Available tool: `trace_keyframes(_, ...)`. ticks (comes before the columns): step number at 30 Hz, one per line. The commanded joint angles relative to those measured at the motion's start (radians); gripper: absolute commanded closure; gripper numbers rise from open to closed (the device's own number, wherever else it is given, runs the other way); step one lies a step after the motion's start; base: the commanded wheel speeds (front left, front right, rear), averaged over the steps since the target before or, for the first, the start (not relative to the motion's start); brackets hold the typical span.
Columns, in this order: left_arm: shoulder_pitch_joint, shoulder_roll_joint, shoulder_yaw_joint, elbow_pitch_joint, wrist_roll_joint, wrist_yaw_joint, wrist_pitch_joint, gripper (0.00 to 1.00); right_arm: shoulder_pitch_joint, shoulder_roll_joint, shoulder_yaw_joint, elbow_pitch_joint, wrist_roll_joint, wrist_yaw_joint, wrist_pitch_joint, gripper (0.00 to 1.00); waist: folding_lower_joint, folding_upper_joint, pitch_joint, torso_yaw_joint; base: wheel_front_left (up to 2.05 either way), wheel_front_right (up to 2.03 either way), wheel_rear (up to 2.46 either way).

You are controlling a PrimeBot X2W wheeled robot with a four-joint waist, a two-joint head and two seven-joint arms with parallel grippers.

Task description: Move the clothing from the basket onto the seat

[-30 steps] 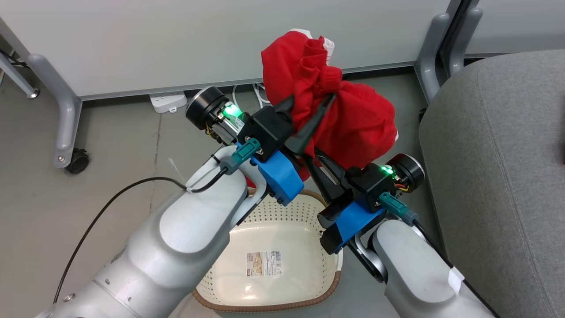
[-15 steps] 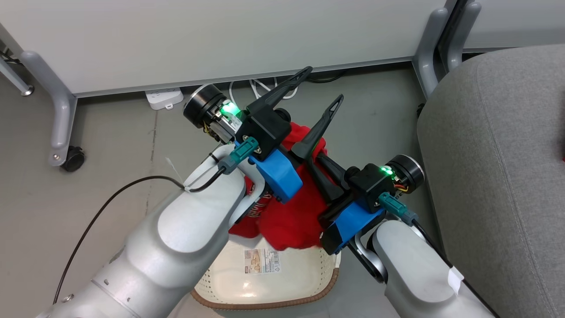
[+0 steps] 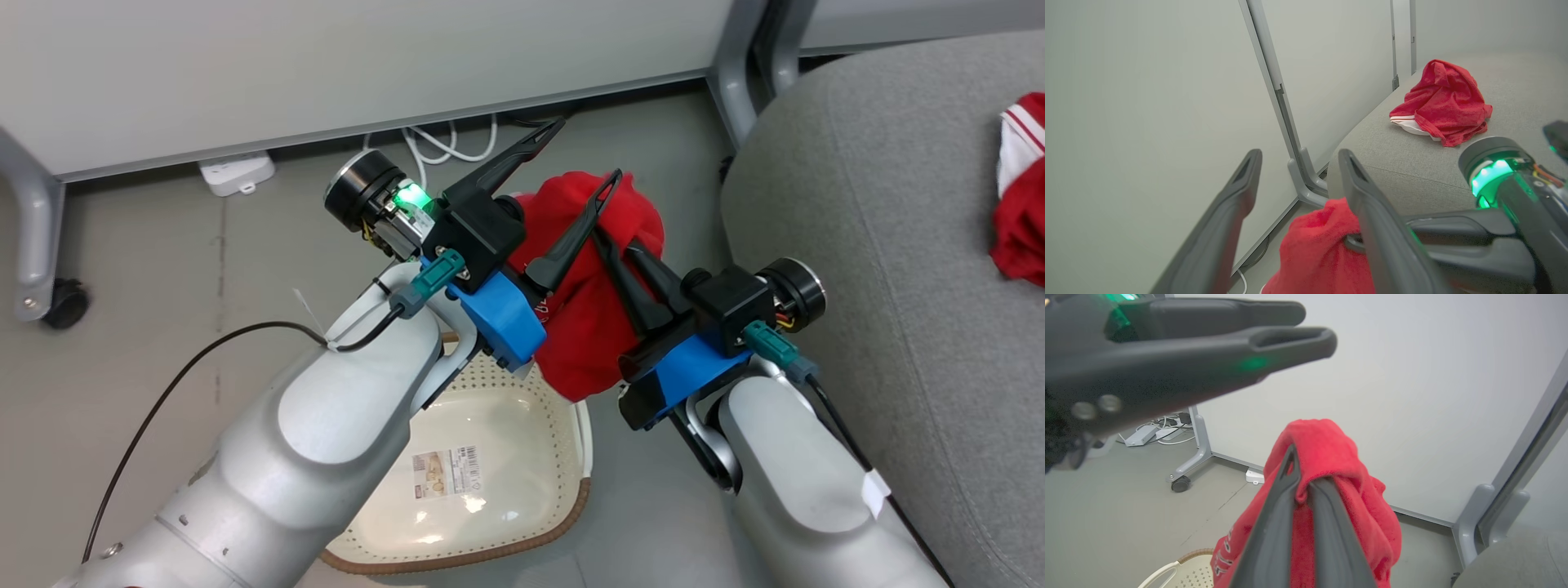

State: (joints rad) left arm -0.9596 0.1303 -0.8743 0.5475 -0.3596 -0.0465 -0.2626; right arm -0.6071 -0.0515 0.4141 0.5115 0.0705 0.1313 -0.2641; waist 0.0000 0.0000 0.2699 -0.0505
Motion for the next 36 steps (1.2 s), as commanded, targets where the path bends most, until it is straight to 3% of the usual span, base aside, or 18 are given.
trace_keyframes(1,-0.009,0.005,0.002,-0.003,0.004,-0.001,-0.003,0.0,-0.015,0.002,-0.014,-0.009,-0.006,-0.001,0.0,1.0,0.0,0.0,0.016,-0.029,0.0,0.0,0.0)
trace_keyframes(22,0.009,0.015,-0.066,-0.023,0.009,-0.022,0.021,0.0,0.051,0.002,-0.303,-0.112,0.003,-0.001,0.0,1.0,0.0,0.0,0.104,-0.288,0.0,0.0,0.0)
trace_keyframes(36,0.035,0.027,-0.114,-0.051,0.005,-0.027,0.051,0.0,0.139,0.002,-0.416,-0.19,0.021,-0.001,0.0,1.0,0.0,0.0,0.142,-0.408,0.0,0.0,0.0)
